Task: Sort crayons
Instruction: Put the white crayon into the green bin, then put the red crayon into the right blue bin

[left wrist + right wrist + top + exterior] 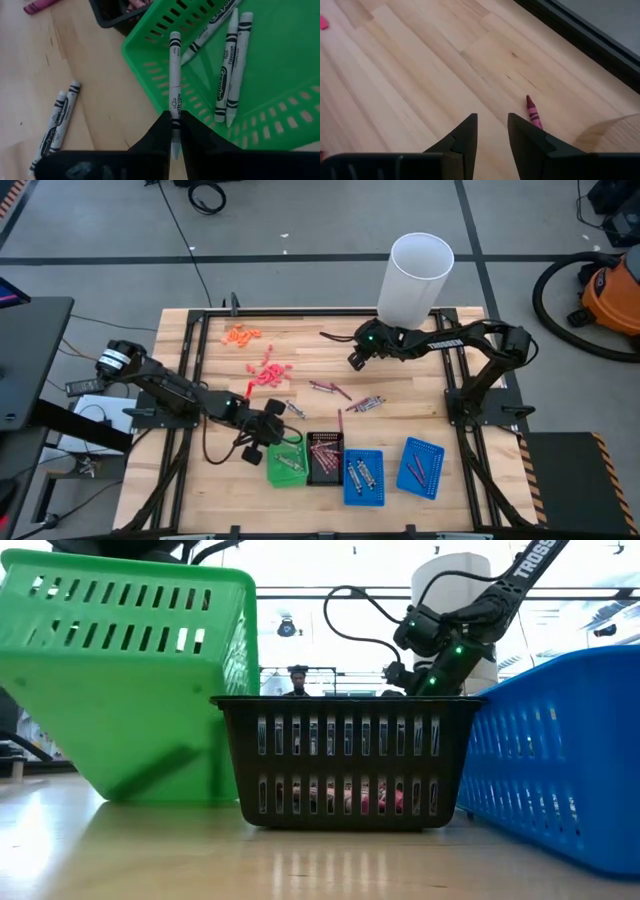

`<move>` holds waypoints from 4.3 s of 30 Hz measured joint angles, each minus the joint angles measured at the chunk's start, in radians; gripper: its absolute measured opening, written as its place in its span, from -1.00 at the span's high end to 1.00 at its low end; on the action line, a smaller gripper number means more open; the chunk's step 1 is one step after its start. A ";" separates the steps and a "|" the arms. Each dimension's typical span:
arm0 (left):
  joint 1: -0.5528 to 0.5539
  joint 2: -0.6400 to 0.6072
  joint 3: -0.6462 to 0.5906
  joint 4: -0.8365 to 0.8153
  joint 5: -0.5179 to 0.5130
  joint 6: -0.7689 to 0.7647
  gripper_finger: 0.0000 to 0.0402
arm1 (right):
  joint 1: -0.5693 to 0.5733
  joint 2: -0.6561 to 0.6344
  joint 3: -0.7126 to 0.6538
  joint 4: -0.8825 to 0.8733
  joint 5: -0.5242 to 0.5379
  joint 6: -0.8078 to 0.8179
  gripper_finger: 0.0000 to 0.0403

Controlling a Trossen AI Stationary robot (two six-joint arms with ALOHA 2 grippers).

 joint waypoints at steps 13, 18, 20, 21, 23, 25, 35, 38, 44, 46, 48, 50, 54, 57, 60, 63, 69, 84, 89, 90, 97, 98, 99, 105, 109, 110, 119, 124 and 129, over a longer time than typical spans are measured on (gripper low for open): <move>-0.028 -0.016 0.001 0.009 0.008 0.123 0.74 | 0.010 0.000 0.000 0.001 0.000 0.001 0.42; -0.044 -0.016 0.001 0.011 0.010 0.142 0.54 | 0.010 0.000 0.000 0.003 0.000 0.001 0.42; -0.045 -0.016 0.001 0.020 0.011 0.145 0.47 | 0.010 0.000 0.000 0.003 0.000 0.001 0.42; -0.044 -0.016 0.001 0.026 0.011 0.145 0.44 | 0.010 0.000 0.000 0.003 0.000 0.001 0.42; -0.044 -0.016 0.001 0.033 0.013 0.145 0.39 | 0.010 0.000 0.000 0.003 -0.004 0.001 0.42; -0.044 -0.020 0.001 0.035 0.013 0.145 0.36 | 0.013 0.000 0.000 0.003 -0.005 0.001 0.42; -0.042 -0.021 0.084 -0.104 -0.054 0.145 0.34 | 0.022 0.000 0.000 0.007 -0.023 -0.008 0.42; -0.042 -0.021 0.106 -0.165 -0.059 0.148 0.34 | 0.027 0.000 0.000 0.007 -0.024 -0.015 0.42; -0.053 -0.035 0.150 -0.279 -0.180 0.132 0.34 | 0.031 0.000 0.004 -0.001 -0.023 -0.030 0.42; -0.057 -0.039 0.151 -0.271 -0.188 0.141 0.34 | 0.026 0.000 0.007 -0.001 -0.052 -0.036 0.42; -0.061 -0.057 0.132 -0.268 -0.187 0.141 0.34 | 0.024 0.000 0.008 -0.005 -0.058 -0.045 0.42; -0.065 -0.086 0.102 -0.234 -0.190 0.141 0.36 | 0.019 0.000 0.008 -0.021 -0.054 -0.047 0.42; -0.064 -0.177 0.039 -0.178 -0.211 0.143 0.42 | -0.006 0.000 0.010 -0.030 -0.053 -0.029 0.42; -0.058 -0.257 0.018 -0.167 -0.212 0.143 0.45 | -0.015 0.019 0.055 -0.088 -0.046 -0.013 0.42; -0.054 -0.324 -0.006 -0.157 -0.212 0.144 0.47 | -0.009 0.077 0.150 -0.227 -0.026 -0.024 0.43; -0.052 -0.381 -0.051 -0.087 -0.213 0.137 0.48 | -0.002 0.138 0.261 -0.348 0.015 -0.049 0.44; -0.053 -0.444 -0.149 0.066 -0.213 0.073 0.48 | -0.037 0.217 0.408 -0.491 -0.005 -0.064 0.44; -0.053 -0.461 -0.262 0.204 -0.213 0.025 0.48 | -0.137 0.311 0.483 -0.574 -0.058 -0.104 0.44; -0.053 -0.461 -0.262 0.210 -0.213 0.021 0.48 | -0.161 0.326 0.483 -0.606 -0.105 -0.108 0.44; -0.053 -0.461 -0.262 0.209 -0.213 0.019 0.48 | -0.163 0.331 0.483 -0.613 -0.120 -0.109 0.44; -0.053 -0.461 -0.262 0.206 -0.213 0.017 0.48 | -0.142 0.340 0.483 -0.605 -0.132 -0.131 0.44; -0.053 -0.461 -0.262 0.206 -0.213 0.017 0.48 | -0.134 0.338 0.483 -0.600 -0.138 -0.133 0.45; -0.053 -0.461 -0.262 0.206 -0.213 0.017 0.48 | -0.126 0.338 0.483 -0.595 -0.152 -0.134 0.45; -0.053 -0.461 -0.262 0.203 -0.213 0.017 0.48 | -0.098 0.338 0.483 -0.596 -0.229 -0.135 0.55; -0.053 -0.461 -0.262 0.203 -0.213 0.013 0.48 | -0.079 0.340 0.483 -0.609 -0.221 -0.150 0.66; -0.053 -0.461 -0.262 0.203 -0.213 0.013 0.48 | -0.076 0.340 0.483 -0.611 -0.219 -0.152 0.70; -0.055 -0.461 -0.262 0.203 -0.213 -0.005 0.48 | -0.023 0.345 0.484 -0.611 -0.158 -0.155 0.87; -0.055 -0.461 -0.262 0.203 -0.213 -0.011 0.48 | -0.003 0.346 0.484 -0.612 -0.149 -0.149 0.84; -0.055 -0.461 -0.262 0.203 -0.213 -0.014 0.48 | 0.013 0.335 0.481 -0.616 -0.165 -0.132 0.84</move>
